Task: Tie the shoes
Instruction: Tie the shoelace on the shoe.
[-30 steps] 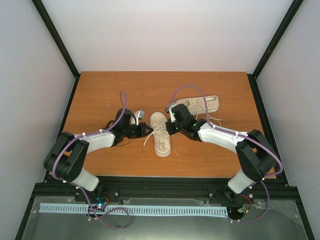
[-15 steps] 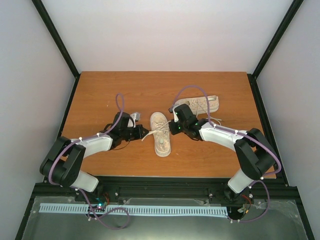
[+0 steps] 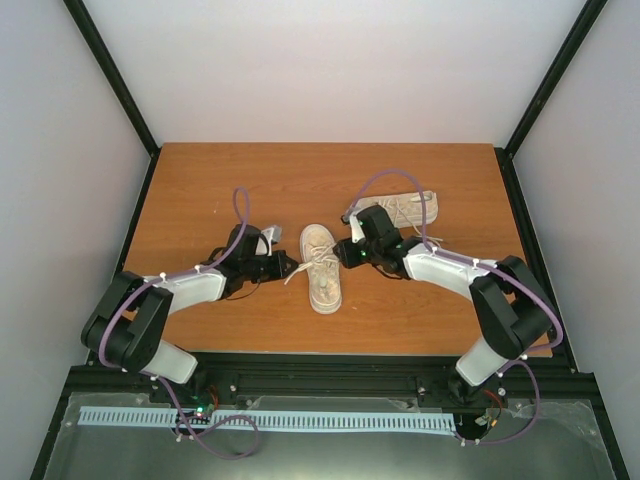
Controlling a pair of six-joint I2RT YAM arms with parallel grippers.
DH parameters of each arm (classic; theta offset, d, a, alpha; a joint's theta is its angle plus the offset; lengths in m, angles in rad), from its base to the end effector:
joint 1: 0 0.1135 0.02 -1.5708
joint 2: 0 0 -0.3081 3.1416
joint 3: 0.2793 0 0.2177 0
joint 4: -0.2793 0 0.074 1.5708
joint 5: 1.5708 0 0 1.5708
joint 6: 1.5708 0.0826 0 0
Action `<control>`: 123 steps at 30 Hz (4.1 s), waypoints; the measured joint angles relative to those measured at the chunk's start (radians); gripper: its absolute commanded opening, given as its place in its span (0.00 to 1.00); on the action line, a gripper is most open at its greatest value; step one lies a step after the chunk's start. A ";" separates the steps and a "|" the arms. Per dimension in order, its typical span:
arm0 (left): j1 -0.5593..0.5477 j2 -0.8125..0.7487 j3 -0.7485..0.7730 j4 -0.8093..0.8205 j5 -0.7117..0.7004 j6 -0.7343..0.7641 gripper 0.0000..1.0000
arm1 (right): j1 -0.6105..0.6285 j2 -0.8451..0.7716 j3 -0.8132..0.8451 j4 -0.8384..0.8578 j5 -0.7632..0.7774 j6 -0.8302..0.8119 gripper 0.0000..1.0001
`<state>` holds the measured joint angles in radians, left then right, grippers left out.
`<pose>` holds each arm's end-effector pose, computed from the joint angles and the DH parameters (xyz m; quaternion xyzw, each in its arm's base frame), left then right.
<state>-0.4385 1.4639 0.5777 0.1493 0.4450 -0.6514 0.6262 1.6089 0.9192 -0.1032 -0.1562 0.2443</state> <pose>0.2348 -0.1494 0.1959 -0.0059 0.8962 -0.3773 0.2332 0.2684 0.2100 0.2237 -0.2041 0.9001 0.2249 0.3124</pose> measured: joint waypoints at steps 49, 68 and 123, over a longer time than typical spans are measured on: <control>0.000 0.070 0.076 0.000 0.076 0.062 0.01 | -0.163 0.126 -0.195 0.366 -0.514 0.080 0.03; 0.000 0.174 0.152 0.045 0.158 0.081 0.01 | -0.154 -0.032 -0.296 0.156 -0.504 0.074 0.20; 0.000 0.096 0.079 0.066 0.193 0.099 0.01 | -0.162 0.082 -0.185 0.386 -0.427 0.284 0.17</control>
<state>-0.4381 1.5600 0.6563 0.2157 0.6376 -0.5526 0.4644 1.6905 0.7341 0.2829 -0.5831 0.5282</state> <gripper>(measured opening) 0.024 0.316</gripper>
